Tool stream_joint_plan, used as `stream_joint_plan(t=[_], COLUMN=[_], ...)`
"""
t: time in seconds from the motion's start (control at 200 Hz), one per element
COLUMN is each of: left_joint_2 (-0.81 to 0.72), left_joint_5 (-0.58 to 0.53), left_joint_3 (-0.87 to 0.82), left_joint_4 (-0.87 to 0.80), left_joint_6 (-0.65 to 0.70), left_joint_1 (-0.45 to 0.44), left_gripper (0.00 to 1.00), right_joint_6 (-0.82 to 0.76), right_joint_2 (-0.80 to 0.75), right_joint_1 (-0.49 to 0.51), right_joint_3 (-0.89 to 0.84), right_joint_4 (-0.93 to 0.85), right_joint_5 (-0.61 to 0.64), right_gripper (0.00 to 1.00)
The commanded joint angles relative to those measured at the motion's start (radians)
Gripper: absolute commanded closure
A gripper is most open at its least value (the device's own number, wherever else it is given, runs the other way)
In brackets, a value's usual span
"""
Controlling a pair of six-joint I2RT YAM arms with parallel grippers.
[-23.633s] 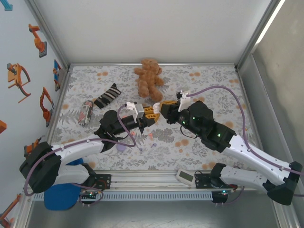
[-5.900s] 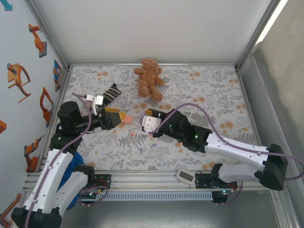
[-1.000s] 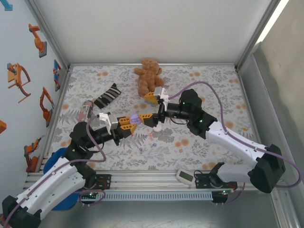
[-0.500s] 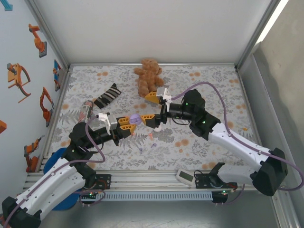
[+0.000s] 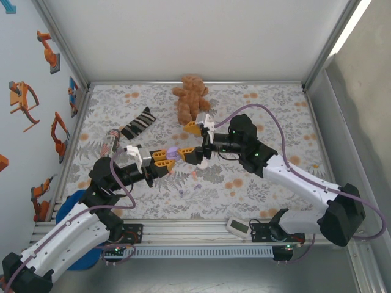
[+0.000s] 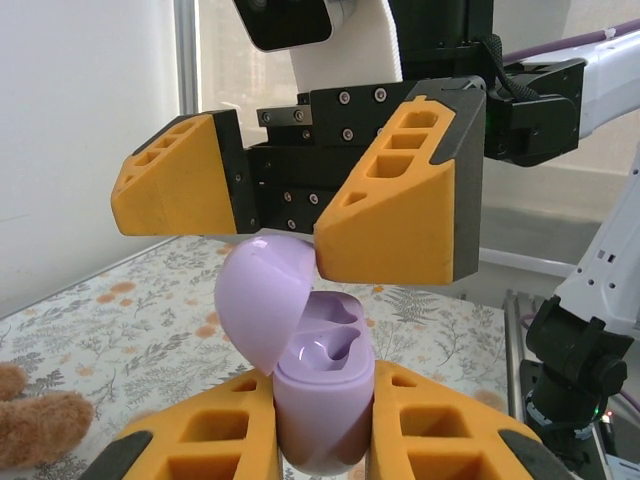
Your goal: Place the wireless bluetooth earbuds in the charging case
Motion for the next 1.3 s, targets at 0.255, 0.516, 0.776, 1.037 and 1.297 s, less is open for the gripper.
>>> stream_joint_plan(t=[0.255,0.516,0.776,1.037,1.297], left_joint_2=[-0.018,-0.085,-0.232,-0.309,-0.308], left_joint_5=[0.003,-0.062,-0.136,-0.151,-0.131], left_joint_3=[0.005,-0.005,-0.032,-0.039,-0.03], left_joint_4=[-0.022,-0.099,-0.217,-0.266,-0.264], left_joint_6=[0.029,0.043,0.06,0.049,0.049], left_joint_1=[-0.003,-0.003,-0.003,-0.003,-0.003], left_gripper=[1.0,1.0,1.0,1.0,1.0], right_joint_6=[0.036,0.057,0.234,0.486,0.538], right_joint_2=[-0.011,-0.096,-0.111,-0.063,0.079], right_joint_1=[-0.004,-0.005,-0.003,0.013,0.124], right_joint_3=[0.07,0.043,0.046,-0.02,-0.049], right_joint_4=[0.012,-0.113,-0.401,-0.499,-0.543], right_joint_5=[0.022,0.112,0.219,0.233,0.291], right_gripper=[0.1,0.14,0.25,0.4,0.5])
